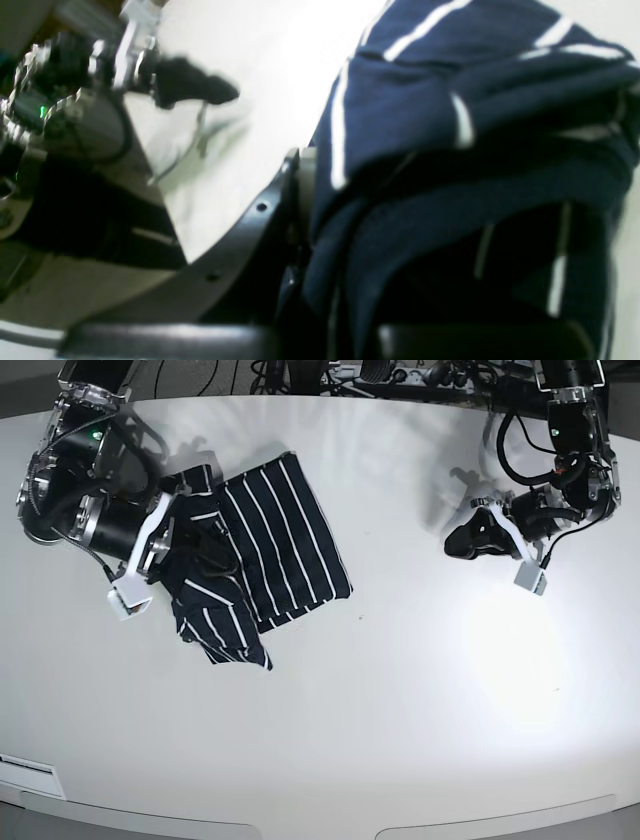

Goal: Fold the T-shirt properly
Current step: 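Grasp the shirt's folded end with the right gripper and fold it over, then grasp opposite sides of the folded shirt with both grippers and square it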

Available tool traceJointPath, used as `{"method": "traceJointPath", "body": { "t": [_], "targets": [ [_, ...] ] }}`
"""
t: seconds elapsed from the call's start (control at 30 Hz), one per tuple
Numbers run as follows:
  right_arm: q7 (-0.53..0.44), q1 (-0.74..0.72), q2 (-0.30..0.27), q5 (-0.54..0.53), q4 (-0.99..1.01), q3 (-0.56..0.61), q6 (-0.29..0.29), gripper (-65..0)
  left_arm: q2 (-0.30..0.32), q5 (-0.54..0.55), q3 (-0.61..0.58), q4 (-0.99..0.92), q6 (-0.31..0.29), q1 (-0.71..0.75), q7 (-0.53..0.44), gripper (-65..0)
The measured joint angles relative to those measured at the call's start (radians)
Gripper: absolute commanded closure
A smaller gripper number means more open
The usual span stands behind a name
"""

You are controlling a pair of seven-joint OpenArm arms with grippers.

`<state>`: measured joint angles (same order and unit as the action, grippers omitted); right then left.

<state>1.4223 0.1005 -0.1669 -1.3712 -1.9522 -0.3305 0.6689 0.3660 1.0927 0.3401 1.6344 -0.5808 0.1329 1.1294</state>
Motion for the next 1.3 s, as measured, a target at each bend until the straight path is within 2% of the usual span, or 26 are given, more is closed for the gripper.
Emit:
{"method": "traceJointPath", "body": {
  "t": [0.23, 0.27, 0.37, 0.4, 0.47, 0.57, 0.7, 0.87, 0.97, 1.1, 1.13, 1.17, 1.23, 1.27, 1.3],
  "targets": [
    [0.0, 0.004, -0.004, 0.001, 0.0, 0.108, 0.024, 0.0, 0.0, 0.0, 0.0, 0.0, 0.0, 0.0, -0.008, -7.7],
    [0.0, 0.004, -0.004, 0.001, 0.0, 0.134, 0.024, -3.0, 0.0, 0.0, 0.0, 0.0, 0.0, 0.0, -0.008, -7.7],
    [-0.005, 0.004, -0.004, 0.001, 0.0, 0.229, 0.024, -27.4, 0.0, 0.0, 0.0, 0.0, 0.0, 0.0, -0.008, -7.7],
    [-0.005, 0.002, -0.005, 0.003, 0.0, 0.267, 0.024, -33.3, 0.0, 0.0, 0.0, 0.0, 0.0, 0.0, -0.008, -7.7],
    [-0.008, -0.004, -0.005, 0.074, 0.0, 0.348, 0.024, -36.3, 0.0, 0.0, 0.0, 0.0, 0.0, 0.0, -0.008, -7.7],
    [-0.031, -0.012, -0.005, 0.193, 0.0, 0.462, 0.024, -36.2, 0.0, 0.0, 0.0, 0.0, 0.0, 0.0, -0.008, -7.7],
    [-0.098, -0.015, -0.008, 0.272, 0.0, 0.578, 0.024, -36.2, 0.0, 0.0, 0.0, 0.0, 0.0, 0.0, -0.008, -7.7],
    [-0.296, -0.015, -0.012, 0.383, 0.0, 0.671, 0.024, -36.2, 0.0, 0.0, 0.0, 0.0, 0.0, 0.0, -0.011, -7.7],
    [-0.429, -0.019, -0.013, 0.513, 0.0, 0.721, 0.024, -36.2, 0.0, 0.0, 0.0, 0.0, 0.0, 0.0, -0.011, -7.7],
    [-0.488, -0.062, -0.013, 0.666, 0.0, 0.789, 0.024, -35.4, 0.0, 0.0, 0.0, 0.0, 0.0, 0.0, -0.011, -7.7],
    [-0.491, -0.076, -0.013, 0.689, 0.0, 0.797, 0.024, -32.2, 0.0, 0.001, 0.0, 0.0, 0.0, 0.0, -0.011, -7.6],
    [-0.491, -0.092, -0.013, 0.708, 0.0, 0.799, 0.027, -25.7, 0.0, 0.014, 0.0, 0.0, 0.0, 0.0, -0.011, -6.6],
    [-0.493, -0.128, -0.013, 0.764, 0.0, 0.797, 0.029, -5.1, 0.0, 0.089, 0.0, 0.0, -0.042, 0.0, -0.005, 0.0],
    [-0.494, -0.145, -0.013, 0.795, 0.0, 0.791, 0.029, 0.0, 0.003, 0.148, 0.0, 0.0, -0.073, 0.0, 0.017, 0.0],
    [-0.498, -0.158, -0.013, 0.818, 0.0, 0.781, 0.005, 0.0, 0.004, 0.214, 0.0, 0.0, -0.107, -0.003, 0.048, 0.0]
  ]
}}
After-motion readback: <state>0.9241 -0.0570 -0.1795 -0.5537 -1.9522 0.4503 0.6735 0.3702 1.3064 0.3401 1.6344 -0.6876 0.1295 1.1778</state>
